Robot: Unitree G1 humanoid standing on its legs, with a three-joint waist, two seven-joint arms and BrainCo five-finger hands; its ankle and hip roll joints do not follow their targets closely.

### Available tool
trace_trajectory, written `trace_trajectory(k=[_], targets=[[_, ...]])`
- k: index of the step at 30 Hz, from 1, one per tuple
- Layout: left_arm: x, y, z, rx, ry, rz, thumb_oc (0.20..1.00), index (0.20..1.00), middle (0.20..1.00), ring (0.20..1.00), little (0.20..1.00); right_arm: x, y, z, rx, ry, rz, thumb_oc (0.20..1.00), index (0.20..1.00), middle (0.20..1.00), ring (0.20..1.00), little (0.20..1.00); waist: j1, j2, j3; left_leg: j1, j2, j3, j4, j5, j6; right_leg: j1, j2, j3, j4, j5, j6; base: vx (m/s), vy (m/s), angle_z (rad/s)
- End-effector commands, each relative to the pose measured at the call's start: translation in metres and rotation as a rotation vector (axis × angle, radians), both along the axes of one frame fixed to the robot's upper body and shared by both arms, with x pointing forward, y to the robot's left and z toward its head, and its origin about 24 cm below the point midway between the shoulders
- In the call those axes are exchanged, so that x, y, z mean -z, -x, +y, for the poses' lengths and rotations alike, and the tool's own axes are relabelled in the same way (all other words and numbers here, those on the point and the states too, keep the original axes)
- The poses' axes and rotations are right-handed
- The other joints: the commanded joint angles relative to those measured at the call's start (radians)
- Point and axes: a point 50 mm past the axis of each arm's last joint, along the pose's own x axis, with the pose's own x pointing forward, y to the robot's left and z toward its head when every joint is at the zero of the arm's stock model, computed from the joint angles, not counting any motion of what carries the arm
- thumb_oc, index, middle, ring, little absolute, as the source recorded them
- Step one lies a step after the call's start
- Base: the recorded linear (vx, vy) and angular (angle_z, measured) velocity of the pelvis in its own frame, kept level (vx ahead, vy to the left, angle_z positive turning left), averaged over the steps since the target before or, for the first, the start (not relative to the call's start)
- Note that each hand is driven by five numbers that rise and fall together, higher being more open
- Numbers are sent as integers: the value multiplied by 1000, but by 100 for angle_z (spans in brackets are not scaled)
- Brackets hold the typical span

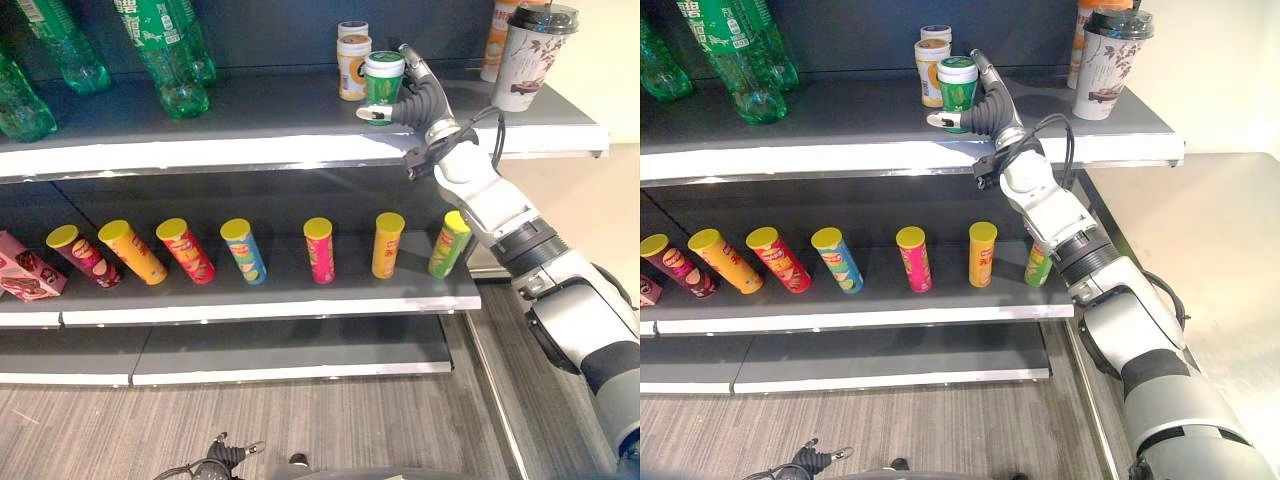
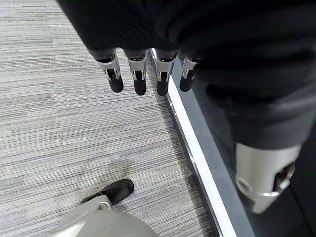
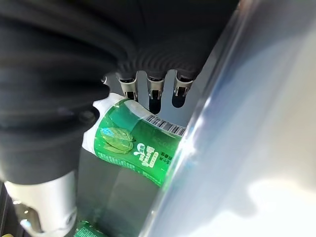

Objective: Put the goods on the table back onto the shelves and tidy them up.

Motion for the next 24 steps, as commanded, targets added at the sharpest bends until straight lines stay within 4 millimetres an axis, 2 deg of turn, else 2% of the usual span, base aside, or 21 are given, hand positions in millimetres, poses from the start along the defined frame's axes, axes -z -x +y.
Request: trace_trajectory(k=[1, 24], targets=[[-5, -14, 14, -3, -50, -18, 1000, 1000, 1000, 1000, 1000, -1, -1, 7, -5, 10, -14, 1000, 1000, 1000, 1000, 1000, 44, -66, 27, -7, -29, -4, 22, -70, -16, -53, -109, 43, 33, -1, 127, 0, 0, 0], [-7, -18, 15, -23, -51, -33, 1000, 1000, 1000, 1000, 1000, -3, 1, 13, -25, 10, -28, 1000, 1000, 1000, 1000, 1000, 56, -82, 36, -18, -41, -4, 35, -82, -8, -68, -123, 47, 36, 13, 130, 0, 0, 0]])
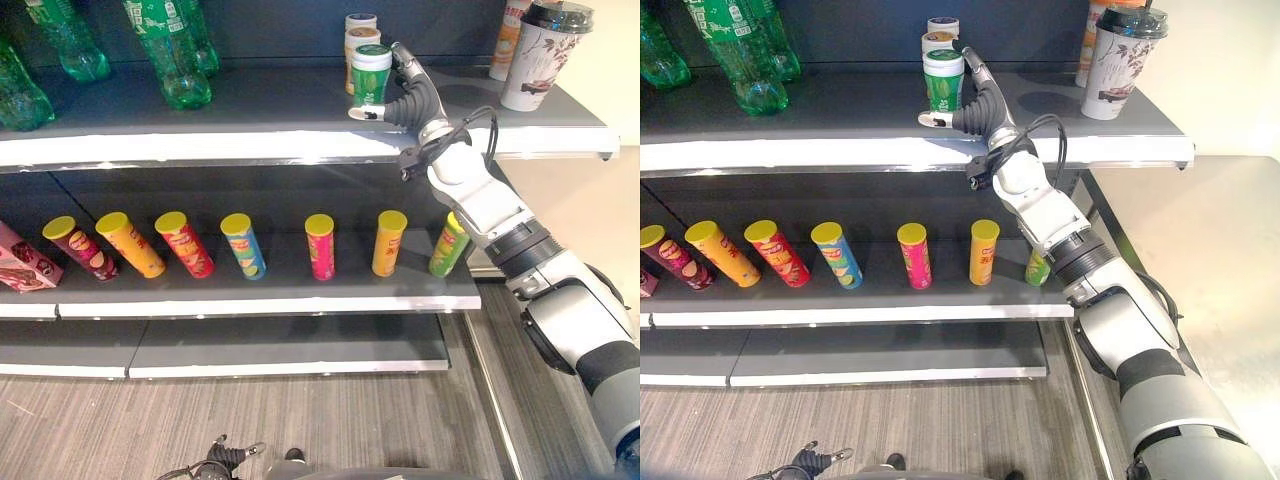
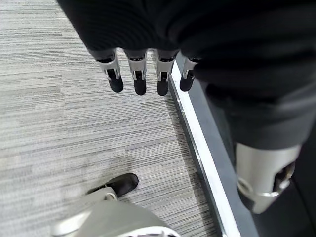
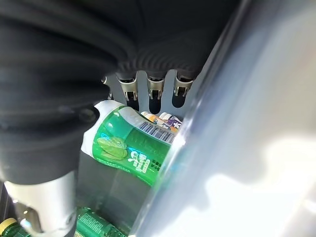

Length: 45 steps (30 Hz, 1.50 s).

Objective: Put the goods on the table back onto the shelves and tidy them up.

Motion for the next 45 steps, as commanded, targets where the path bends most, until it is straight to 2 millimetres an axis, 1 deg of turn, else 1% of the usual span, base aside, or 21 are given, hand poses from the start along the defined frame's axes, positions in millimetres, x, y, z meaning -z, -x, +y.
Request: trace_trajectory(k=[1, 11, 15, 16, 17, 19, 20, 21, 22, 27, 29, 30, 33, 34, 35, 36, 37, 40, 41, 43, 45], targets=[[-8, -20, 15, 16, -64, -37, 1000, 1000, 1000, 1000, 1000, -2, -2, 4, -7, 12, -8, 1000, 1000, 1000, 1000, 1000, 47, -62, 21, -16, -39, -3, 38, -82, -8, -65, -122, 48, 36, 15, 127, 0, 0, 0], [-9, -23, 14, 13, -65, -52, 1000, 1000, 1000, 1000, 1000, -6, -3, 3, 18, 24, -28, 1000, 1000, 1000, 1000, 1000, 44, -63, 20, -15, -37, -1, 39, -82, -9, -64, -126, 47, 35, 18, 127, 0, 0, 0], [-9, -25, 12, 20, -57, -69, 1000, 1000, 1000, 1000, 1000, -19, 2, 4, 24, 37, -99, 1000, 1000, 1000, 1000, 1000, 42, -59, 23, -13, -36, -1, 38, -82, -9, -64, -124, 47, 35, 17, 127, 0, 0, 0], [-11, -28, 11, 23, -54, -87, 1000, 1000, 1000, 1000, 1000, -32, 8, -2, 61, 75, -190, 1000, 1000, 1000, 1000, 1000, 40, -57, 23, -14, -36, -2, 38, -82, -9, -64, -123, 46, 35, 16, 127, 0, 0, 0], [-11, -28, 11, 24, -54, -87, 1000, 1000, 1000, 1000, 1000, -31, 8, -2, 62, 76, -190, 1000, 1000, 1000, 1000, 1000, 41, -57, 23, -13, -36, -2, 38, -82, -9, -64, -123, 46, 35, 16, 127, 0, 0, 0], [-13, -32, 10, 34, -60, -113, 1000, 1000, 1000, 1000, 1000, -58, 25, -15, 160, 131, -399, 1000, 1000, 1000, 1000, 1000, 34, -50, 28, -14, -33, -5, 37, -82, -9, -66, -121, 48, 36, 12, 127, 0, 0, 0], [-13, -32, 10, 35, -61, -113, 1000, 1000, 1000, 1000, 1000, -57, 25, -15, 161, 132, -398, 1000, 1000, 1000, 1000, 1000, 35, -50, 27, -14, -33, -5, 37, -82, -9, -65, -121, 48, 37, 12, 127, -10, -21, 3], [-14, -34, 11, 35, -69, -120, 1000, 1000, 1000, 1000, 1000, -72, 37, -23, 205, 112, -506, 1000, 1000, 1000, 1000, 1000, 32, -46, 28, -13, -31, -6, 38, -85, -8, -65, -121, 48, 37, 7, 127, 1, -13, 4], [-14, -34, 11, 35, -69, -120, 1000, 1000, 1000, 1000, 1000, -72, 37, -23, 206, 111, -506, 1000, 1000, 1000, 1000, 1000, 32, -47, 28, -13, -31, -6, 38, -85, -8, -65, -121, 48, 37, 7, 127, 8, -24, 5], [-15, -35, 12, 54, -80, -121, 1000, 1000, 1000, 1000, 1000, -99, 73, -27, 195, 44, -721, 1000, 1000, 1000, 1000, 1000, 32, -37, 23, -4, -28, -10, 36, -90, -6, -57, -120, 46, 40, -5, 127, 17, -33, 3], [-16, -35, 13, 56, -83, -120, 1000, 1000, 1000, 1000, 1000, -100, 77, -27, 190, 49, -742, 1000, 1000, 1000, 1000, 1000, 31, -36, 21, -1, -29, -10, 34, -91, -5, -54, -120, 46, 40, -7, 127, 0, 0, 0], [-15, -34, 13, 54, -84, -118, 1000, 1000, 1000, 1000, 1000, -104, 87, -24, 165, 32, -788, 1000, 1000, 1000, 1000, 1000, 30, -33, 18, 3, -27, -10, 33, -91, -5, -50, -119, 45, 40, -11, 127, 0, 0, 0], [-16, -34, 16, 38, -82, -121, 1000, 1000, 1000, 1000, 1000, -106, 102, -17, 66, 28, -831, 1000, 1000, 1000, 1000, 1000, 24, -33, 14, 14, -24, -8, 29, -91, -7, -41, -115, 46, 39, -17, 127, 2, -7, 1], [-16, -34, 16, 38, -82, -120, 1000, 1000, 1000, 1000, 1000, -106, 102, -17, 66, 28, -830, 1000, 1000, 1000, 1000, 1000, 25, -33, 14, 15, -24, -8, 29, -91, -7, -40, -115, 46, 39, -17, 127, 0, 0, 0], [-16, -33, 17, 34, -81, -119, 1000, 1000, 1000, 1000, 1000, -105, 106, -15, 12, 28, -827, 1000, 1000, 1000, 1000, 1000, 21, -33, 12, 19, -22, -7, 28, -90, -8, -38, -114, 47, 39, -18, 127, 12, -30, 2], [-16, -29, 21, 32, -77, -111, 1000, 1000, 1000, 1000, 1000, -105, 122, -10, -109, 80, -854, 1000, 1000, 1000, 1000, 1000, 14, -34, 6, 25, -17, -2, 24, -89, -12, -31, -110, 45, 37, -24, 126, 12, -30, 1], [-16, -29, 20, 33, -77, -110, 1000, 1000, 1000, 1000, 1000, -105, 123, -10, -110, 81, -853, 1000, 1000, 1000, 1000, 1000, 15, -33, 6, 26, -17, -3, 24, -88, -13, -30, -109, 45, 37, -24, 126, 13, -37, 0], [-14, -20, 25, 33, -69, -86, 1000, 1000, 1000, 1000, 1000, -97, 149, -1, -343, 176, -857, 1000, 1000, 1000, 1000, 1000, 4, -33, -7, 38, -6, 5, 17, -85, -21, -22, -102, 42, 34, -30, 125, -2, -42, 2], [-14, -20, 25, 34, -69, -86, 1000, 1000, 1000, 1000, 1000, -97, 149, -1, -344, 176, -856, 1000, 1000, 1000, 1000, 1000, 4, -33, -7, 39, -6, 4, 17, -85, -22, -21, -101, 42, 34, -30, 125, -16, -43, -1], [-14, -19, 26, 49, -60, -83, 1000, 1000, 1000, 1000, 1000, -90, 167, 8, -542, 212, -825, 1000, 1000, 1000, 1000, 1000, -3, -27, -12, 43, 3, 8, 15, -80, -30, -18, -95, 42, 36, -41, 122, -26, -72, -2], [-14, -19, 25, 50, -55, -83, 1000, 1000, 1000, 1000, 1000, -88, 168, 10, -578, 208, -802, 1000, 1000, 1000, 1000, 1000, -5, -25, -15, 45, 6, 9, 14, -79, -33, -17, -94, 42, 35, -42, 121, -17, -49, -2]])
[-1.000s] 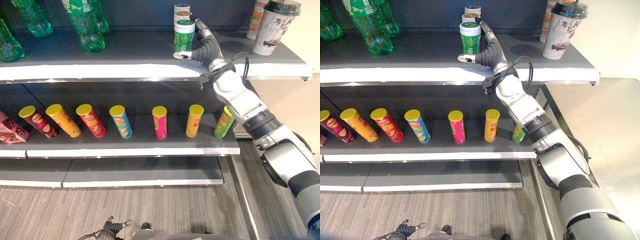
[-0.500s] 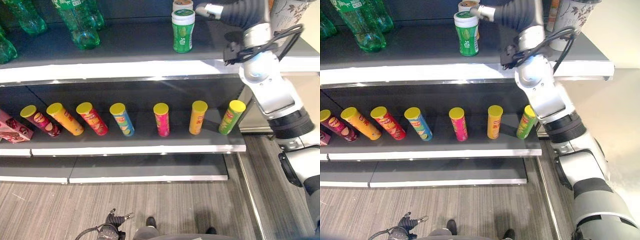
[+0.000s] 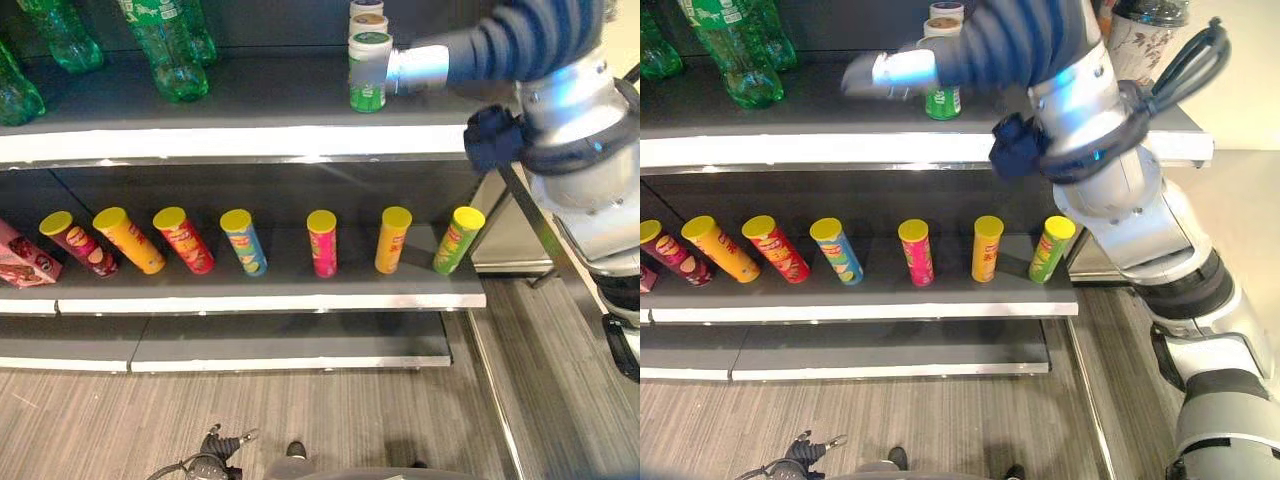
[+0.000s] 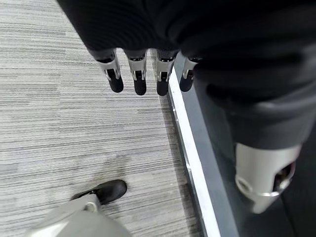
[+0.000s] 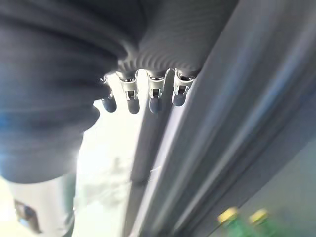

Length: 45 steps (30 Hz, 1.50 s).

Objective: Put the goods on the table back onto the shelves and tidy them up.

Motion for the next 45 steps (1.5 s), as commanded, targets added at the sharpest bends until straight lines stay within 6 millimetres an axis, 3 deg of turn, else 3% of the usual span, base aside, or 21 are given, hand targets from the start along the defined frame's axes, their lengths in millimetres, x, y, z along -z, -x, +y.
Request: trace_trajectory(k=[1, 5, 7, 9, 10, 11, 14, 16, 17, 19, 23, 24, 25, 27, 28, 31, 32, 39, 42, 43, 45], targets=[[-7, -13, 16, 106, -66, -18, 1000, 1000, 1000, 1000, 1000, 10, -8, 10, -142, 63, 154, 1000, 1000, 1000, 1000, 1000, 18, -21, -62, 3, 18, 9, 42, -80, -40, -61, -82, 55, 51, -43, 111, -21, -45, -8], [-8, -17, 12, 123, -56, -34, 1000, 1000, 1000, 1000, 1000, 23, -12, 27, -282, 134, 299, 1000, 1000, 1000, 1000, 1000, 20, -9, -66, 4, 28, 12, 40, -70, -51, -53, -80, 54, 57, -57, 106, -44, -71, -4], [-10, -33, 6, 170, -50, -68, 1000, 1000, 1000, 1000, 1000, 41, -21, 51, -423, 181, 489, 1000, 1000, 1000, 1000, 1000, 25, 2, -56, -14, 37, -4, 41, -51, -62, -65, -85, 76, 103, -74, 98, -136, -111, -1], [-12, -39, 3, 186, -44, -89, 1000, 1000, 1000, 1000, 1000, 51, -28, 55, -426, 200, 561, 1000, 1000, 1000, 1000, 1000, 25, 7, -50, -25, 41, -16, 40, -46, -65, -73, -85, 91, 123, -88, 97, -151, -120, 15], [-16, -48, 1, 214, -36, -114, 1000, 1000, 1000, 1000, 1000, 80, -41, 62, -432, 260, 734, 1000, 1000, 1000, 1000, 1000, 28, 18, -37, -45, 55, -37, 41, -26, -75, -88, -74, 136, 157, -106, 95, -160, -158, 49], [-16, -48, 2, 221, -31, -121, 1000, 1000, 1000, 1000, 1000, 92, -45, 65, -451, 289, 811, 1000, 1000, 1000, 1000, 1000, 34, 20, -38, -53, 62, -39, 41, -18, -80, -88, -67, 147, 152, -111, 93, -181, -196, 53], [-17, -48, 0, 244, -23, -124, 1000, 1000, 1000, 1000, 1000, 109, -49, 67, -453, 336, 894, 1000, 1000, 1000, 1000, 1000, 45, 22, -44, -67, 80, -45, 42, 0, -87, -68, -39, 143, 124, -131, 82, -81, -141, 21], [-18, -49, -2, 267, -10, -129, 1000, 1000, 1000, 1000, 1000, 149, -61, 69, -411, 438, 1067, 1000, 1000, 1000, 1000, 1000, 63, 28, -33, -108, 111, -85, 50, 40, -110, -50, 16, 145, 101, -168, 66, -137, -203, 1], [-17, -49, -2, 267, -9, -128, 1000, 1000, 1000, 1000, 1000, 149, -61, 69, -411, 439, 1067, 1000, 1000, 1000, 1000, 1000, 61, 29, -33, -109, 112, -86, 50, 40, -111, -50, 17, 143, 101, -168, 66, -144, -216, 12], [-19, -54, -7, 287, 13, -149, 1000, 1000, 1000, 1000, 1000, 184, -67, 60, -323, 524, 1174, 1000, 1000, 1000, 1000, 1000, 61, 41, -20, -135, 129, -118, 50, 68, -126, -42, 48, 115, 108, -186, 51, -120, -150, 30], [-16, -48, -13, 304, 40, -133, 1000, 1000, 1000, 1000, 1000, 253, -81, 25, -90, 527, 1373, 1000, 1000, 1000, 1000, 1000, 46, 60, 0, -155, 134, -142, 50, 91, -130, -37, 65, 93, 124, -201, 33, -80, -61, 35], [-15, -48, -13, 306, 39, -131, 1000, 1000, 1000, 1000, 1000, 254, -81, 24, -90, 526, 1374, 1000, 1000, 1000, 1000, 1000, 46, 59, -1, -155, 135, -144, 51, 91, -130, -36, 65, 91, 124, -201, 32, -46, -12, 24], [-14, -44, -13, 307, 50, -119, 1000, 1000, 1000, 1000, 1000, 286, -84, -7, 72, 520, 1453, 1000, 1000, 1000, 1000, 1000, 33, 65, 3, -160, 134, -143, 53, 94, -131, -35, 69, 83, 127, -203, 29, -21, -1, 14], [-12, -40, -14, 315, 58, -104, 1000, 1000, 1000, 1000, 1000, 318, -79, -38, 225, 508, 1538, 1000, 1000, 1000, 1000, 1000, 22, 68, 3, -161, 133, -146, 56, 95, -132, -32, 71, 76, 125, -202, 26, -7, 6, 14], [-12, -39, -14, 316, 58, -104, 1000, 1000, 1000, 1000, 1000, 318, -79, -38, 225, 508, 1538, 1000, 1000, 1000, 1000, 1000, 23, 68, 3, -161, 133, -146, 56, 95, -132, -32, 71, 76, 125, -202, 26, 8, 19, 10], [-10, -32, -14, 318, 69, -90, 1000, 1000, 1000, 1000, 1000, 380, -54, -103, 555, 451, 1724, 1000, 1000, 1000, 1000, 1000, -6, 65, 8, -153, 140, -156, 78, 75, -130, -33, 71, 88, 116, -191, 29, 22, 44, 5], [-10, -32, -14, 318, 69, -90, 1000, 1000, 1000, 1000, 1000, 380, -54, -103, 555, 451, 1724, 1000, 1000, 1000, 1000, 1000, -6, 65, 8, -154, 140, -156, 79, 75, -130, -33, 71, 88, 116, -191, 28, 0, 44, 2], [-16, -48, -10, 268, 56, -131, 1000, 1000, 1000, 1000, 1000, 446, 14, -186, 1081, 166, 1983, 1000, 1000, 1000, 1000, 1000, -68, 37, 46, -131, 179, -238, 278, -40, -106, -74, 30, 142, 130, -161, 44, -41, 167, -17], [-19, -59, -11, 256, 57, -161, 1000, 1000, 1000, 1000, 1000, 461, 37, -202, 1208, 64, 2073, 1000, 1000, 1000, 1000, 1000, -101, 43, 35, -110, 181, -289, 283, -59, -116, -104, 4, 167, 120, -130, 68, -48, 297, -34], [-19, -59, -11, 257, 57, -161, 1000, 1000, 1000, 1000, 1000, 461, 37, -202, 1208, 63, 2073, 1000, 1000, 1000, 1000, 1000, -100, 43, 35, -110, 182, -289, 284, -60, -116, -103, 5, 166, 119, -130, 68, -25, 387, -9], [-20, -65, -15, 281, 50, -160, 1000, 1000, 1000, 1000, 1000, 473, 57, -206, 1275, -53, 2151, 1000, 1000, 1000, 1000, 1000, -116, 45, 17, -83, 170, -241, 227, -127, -119, -123, -32, 185, 85, -80, 93, -28, 355, -5]])
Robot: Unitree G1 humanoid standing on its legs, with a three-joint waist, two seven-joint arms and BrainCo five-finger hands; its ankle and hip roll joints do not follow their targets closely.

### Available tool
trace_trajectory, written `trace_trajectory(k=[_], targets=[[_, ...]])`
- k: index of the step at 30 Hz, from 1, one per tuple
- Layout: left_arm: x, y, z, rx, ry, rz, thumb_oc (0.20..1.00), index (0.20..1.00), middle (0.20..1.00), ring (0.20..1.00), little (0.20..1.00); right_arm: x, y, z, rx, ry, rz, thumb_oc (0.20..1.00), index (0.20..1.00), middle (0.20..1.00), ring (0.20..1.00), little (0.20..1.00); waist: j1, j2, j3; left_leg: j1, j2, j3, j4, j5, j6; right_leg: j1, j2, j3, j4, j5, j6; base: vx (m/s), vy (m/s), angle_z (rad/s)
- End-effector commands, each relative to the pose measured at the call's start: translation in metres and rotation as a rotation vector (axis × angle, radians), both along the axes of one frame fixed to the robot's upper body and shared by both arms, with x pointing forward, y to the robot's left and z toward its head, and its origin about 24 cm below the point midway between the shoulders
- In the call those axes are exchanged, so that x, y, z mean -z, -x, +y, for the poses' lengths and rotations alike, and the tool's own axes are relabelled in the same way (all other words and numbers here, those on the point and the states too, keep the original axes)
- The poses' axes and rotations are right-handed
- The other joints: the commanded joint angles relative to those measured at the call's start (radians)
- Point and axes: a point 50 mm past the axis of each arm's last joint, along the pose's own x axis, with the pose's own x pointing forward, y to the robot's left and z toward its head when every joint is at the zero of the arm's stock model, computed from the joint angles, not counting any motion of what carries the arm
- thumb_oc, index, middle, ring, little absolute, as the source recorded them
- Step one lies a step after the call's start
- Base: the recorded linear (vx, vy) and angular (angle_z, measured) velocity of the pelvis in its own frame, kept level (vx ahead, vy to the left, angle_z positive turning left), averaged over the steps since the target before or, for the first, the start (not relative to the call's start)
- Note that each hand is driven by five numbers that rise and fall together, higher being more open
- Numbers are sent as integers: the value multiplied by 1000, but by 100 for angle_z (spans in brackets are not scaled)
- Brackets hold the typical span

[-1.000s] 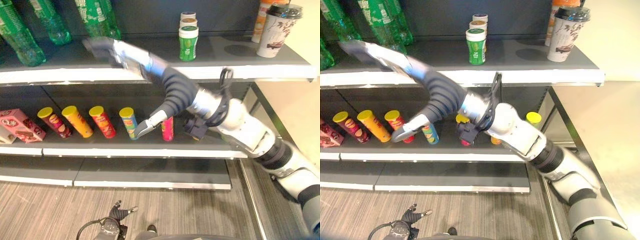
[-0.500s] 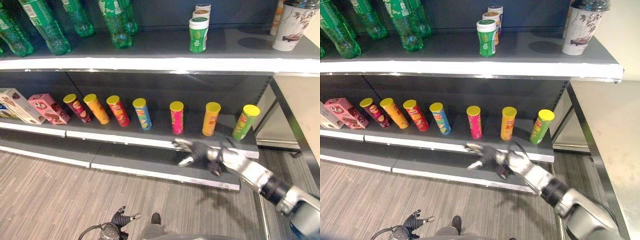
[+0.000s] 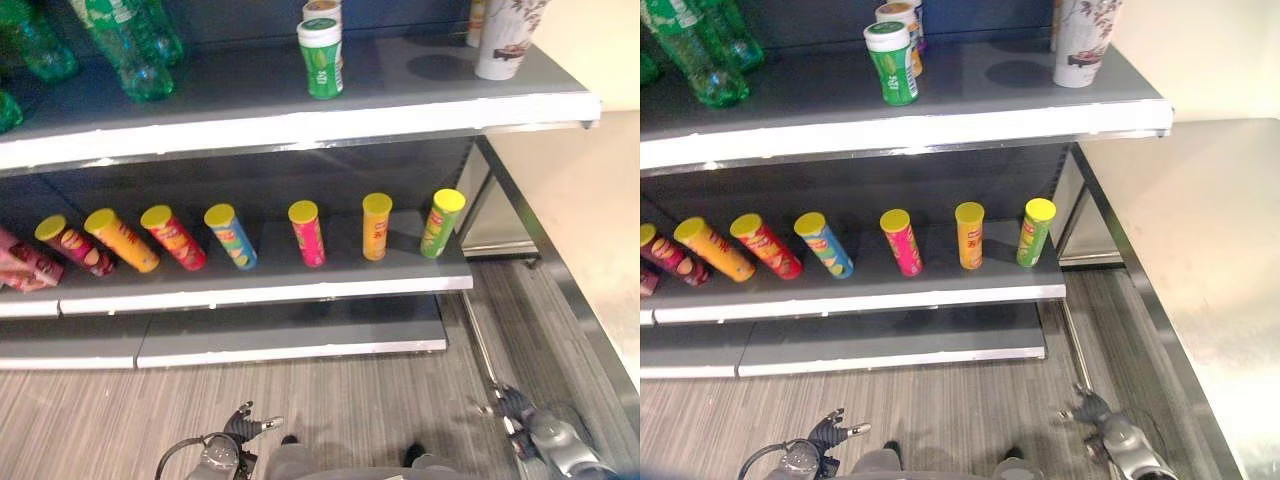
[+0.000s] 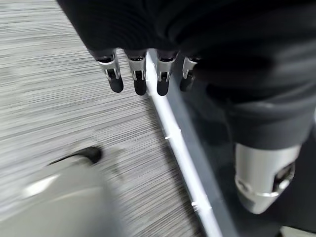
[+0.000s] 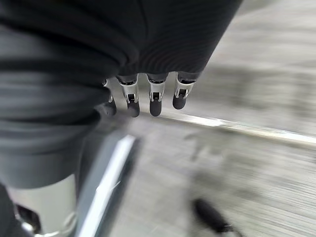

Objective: Put the goods on the table back onto the shelves and tidy them up.

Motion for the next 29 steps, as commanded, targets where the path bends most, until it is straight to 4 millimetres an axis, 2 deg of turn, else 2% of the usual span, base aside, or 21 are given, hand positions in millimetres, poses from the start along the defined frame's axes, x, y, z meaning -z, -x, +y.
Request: trace_trajectory(k=[1, 2, 3, 5, 7, 9, 10, 11, 14, 18, 19, 22, 23, 29], targets=[[-7, -10, 10, 36, -59, -35, 1000, 1000, 1000, 1000, 1000, 1, -19, 19, 15, -41, -74, 1000, 1000, 1000, 1000, 1000, 11, -14, -52, 39, 63, 9, -16, -47, -4, -100, -55, 109, -19, -7, 111, -142, 483, -14], [-12, -23, 9, 66, -70, -62, 1000, 1000, 1000, 1000, 1000, 6, -13, 21, 118, -64, -83, 1000, 1000, 1000, 1000, 1000, -5, -27, -48, 36, 37, 38, -52, -63, 8, -146, -101, 114, -32, 54, 133, -112, 280, -13], [-12, -24, 9, 67, -70, -62, 1000, 1000, 1000, 1000, 1000, 6, -13, 21, 118, -64, -83, 1000, 1000, 1000, 1000, 1000, -3, -28, -49, 35, 36, 40, -53, -62, 9, -148, -102, 115, -32, 55, 133, -194, 373, -11], [-18, -36, 11, 74, -88, -89, 1000, 1000, 1000, 1000, 1000, 9, -18, 27, 153, -79, -98, 1000, 1000, 1000, 1000, 1000, -13, -47, -38, 25, 10, 70, -83, -76, 27, -203, -128, 129, -46, 103, 137, -199, 252, 5], [-22, -45, 15, 67, -118, -99, 1000, 1000, 1000, 1000, 1000, 12, -25, 39, 162, -79, -100, 1000, 1000, 1000, 1000, 1000, -19, -73, -18, 9, -31, 110, -97, -82, 55, -289, -151, 149, -59, 185, 137, -302, 362, -4], [-23, -45, 18, 55, -125, -100, 1000, 1000, 1000, 1000, 1000, 11, -27, 41, 184, -87, -115, 1000, 1000, 1000, 1000, 1000, -20, -79, -10, 5, -42, 130, -97, -77, 62, -316, -149, 149, -56, 207, 137, -200, 249, -26], [-25, -48, 20, 45, -125, -111, 1000, 1000, 1000, 1000, 1000, 14, -26, 44, 214, -100, -117, 1000, 1000, 1000, 1000, 1000, -19, -80, 2, -16, -59, 127, -88, -74, 75, -312, -129, 157, -55, 174, 137, -120, 132, -32], [-25, -49, 20, 45, -126, -111, 1000, 1000, 1000, 1000, 1000, 14, -26, 45, 214, -100, -117, 1000, 1000, 1000, 1000, 1000, -20, -82, 0, -20, -62, 126, -89, -71, 76, -316, -132, 157, -55, 175, 137, -191, 255, -28], [-22, -44, 25, 35, -140, -77, 1000, 1000, 1000, 1000, 1000, 23, -13, 50, 258, -118, -65, 1000, 1000, 1000, 1000, 1000, 12, -101, -12, -59, -101, 130, -78, -65, 114, -222, -111, 172, 17, 88, 136, -150, 151, -3], [-21, -43, 24, 23, -135, -71, 1000, 1000, 1000, 1000, 1000, 25, -14, 56, 257, -138, -68, 1000, 1000, 1000, 1000, 1000, 33, -110, -46, -94, -104, 141, -78, -51, 117, -168, -92, 179, 36, 48, 133, -69, 16, -3], [-20, -45, 19, 37, -125, -77, 1000, 1000, 1000, 1000, 1000, 25, -14, 59, 261, -158, -79, 1000, 1000, 1000, 1000, 1000, 42, -124, -49, -96, -118, 152, -77, -53, 125, -162, -71, 192, 12, 19, 122, 6, 3, -11], [-19, -45, 14, 36, -111, -75, 1000, 1000, 1000, 1000, 1000, 23, -18, 58, 270, -157, -96, 1000, 1000, 1000, 1000, 1000, 36, -122, -54, -93, -120, 155, -77, -51, 126, -175, -44, 203, -6, 9, 118, 24, -17, -4], [-15, -39, 15, 15, -101, -55, 1000, 1000, 1000, 1000, 1000, 24, -15, 54, 287, -151, -84, 1000, 1000, 1000, 1000, 1000, 30, -120, -62, -81, -119, 160, -85, -47, 121, -154, -32, 198, -49, 15, 118, 98, -62, -10], [-10, -31, 8, 27, -82, -31, 1000, 1000, 1000, 1000, 1000, 30, 5, 47, 319, -129, -24, 1000, 1000, 1000, 1000, 1000, 18, -109, -72, -26, -115, 158, -120, -38, 114, -119, -19, 183, -60, -3, 111, 81, -32, -2]])
